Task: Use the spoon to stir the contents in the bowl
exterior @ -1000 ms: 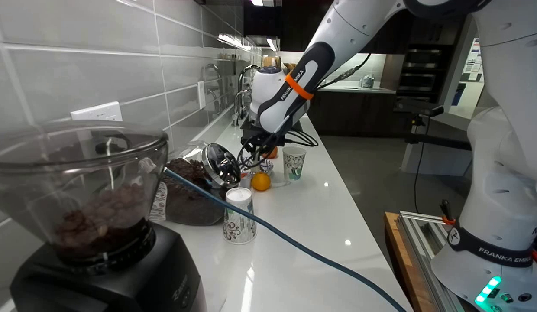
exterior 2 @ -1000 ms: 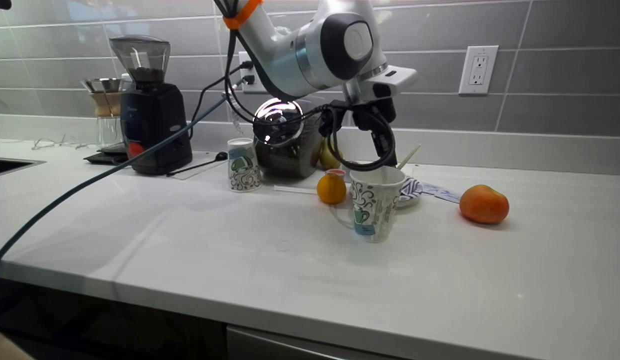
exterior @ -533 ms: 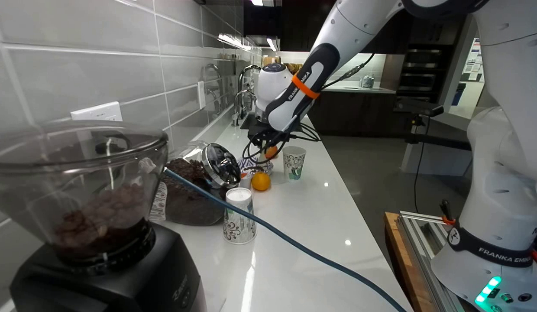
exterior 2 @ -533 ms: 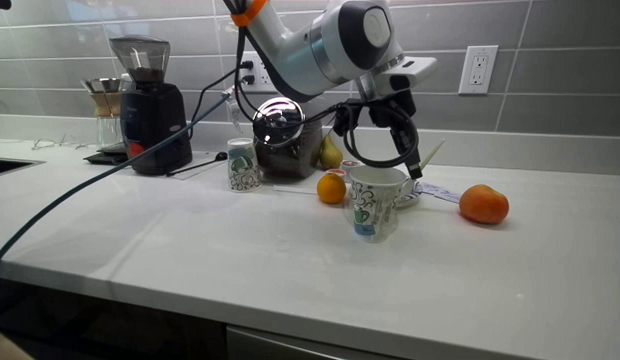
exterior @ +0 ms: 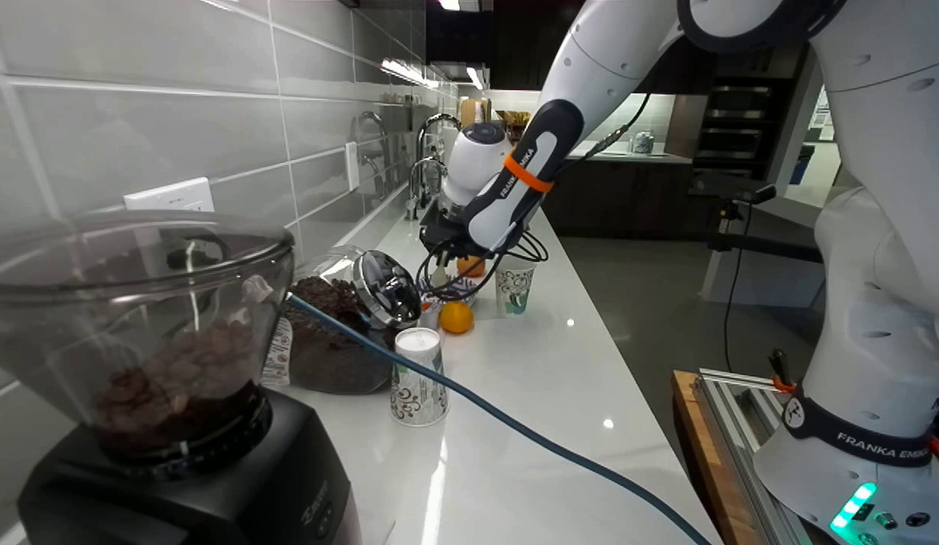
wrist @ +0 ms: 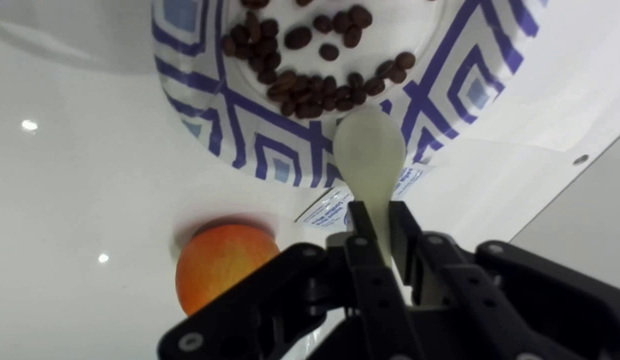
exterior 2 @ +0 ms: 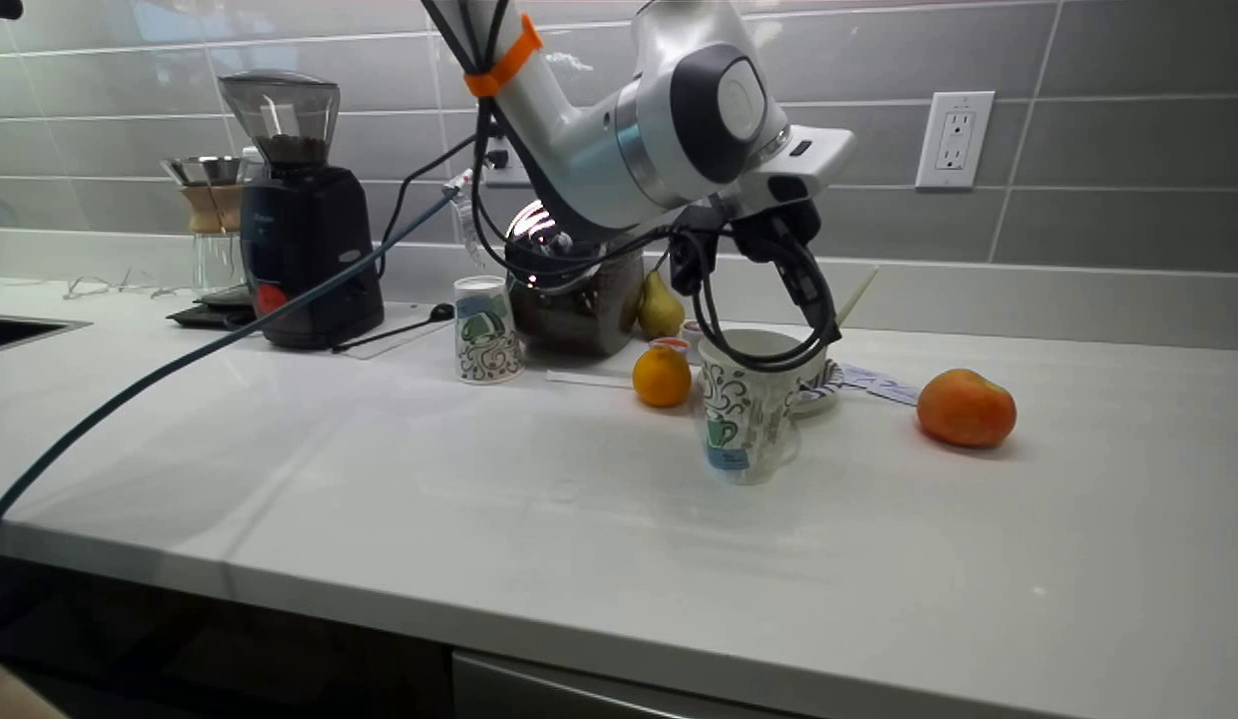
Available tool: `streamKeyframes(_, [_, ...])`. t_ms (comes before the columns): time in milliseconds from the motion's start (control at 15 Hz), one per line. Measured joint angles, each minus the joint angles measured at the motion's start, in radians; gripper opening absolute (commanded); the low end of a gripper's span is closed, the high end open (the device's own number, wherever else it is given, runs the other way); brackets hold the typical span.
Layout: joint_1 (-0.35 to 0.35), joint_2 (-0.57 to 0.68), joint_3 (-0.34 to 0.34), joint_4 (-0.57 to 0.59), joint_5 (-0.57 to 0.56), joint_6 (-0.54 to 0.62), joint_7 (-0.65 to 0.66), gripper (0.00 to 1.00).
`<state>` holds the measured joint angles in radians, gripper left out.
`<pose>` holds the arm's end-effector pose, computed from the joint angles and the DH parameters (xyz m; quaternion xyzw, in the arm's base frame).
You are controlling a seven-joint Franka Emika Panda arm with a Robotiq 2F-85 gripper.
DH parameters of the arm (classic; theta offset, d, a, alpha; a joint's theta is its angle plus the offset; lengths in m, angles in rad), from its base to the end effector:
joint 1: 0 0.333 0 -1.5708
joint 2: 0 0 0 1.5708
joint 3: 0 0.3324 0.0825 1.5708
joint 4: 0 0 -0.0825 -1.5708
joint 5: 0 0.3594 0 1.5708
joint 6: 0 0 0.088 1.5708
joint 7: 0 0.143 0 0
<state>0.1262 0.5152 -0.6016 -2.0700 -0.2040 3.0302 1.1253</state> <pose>0.5871 -0.2583 0.2763 0.7705 -0.5643 0.2864 0.0770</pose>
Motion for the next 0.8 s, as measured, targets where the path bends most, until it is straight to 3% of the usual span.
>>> streamKeyframes(333, [0.004,0.029,0.036,-0.004,0.094,0.059,-0.055,0.04])
streamKeyframes(800, [-0.062,-0.033,0.157,-0.028,0.202,0.007,-0.204,0.04])
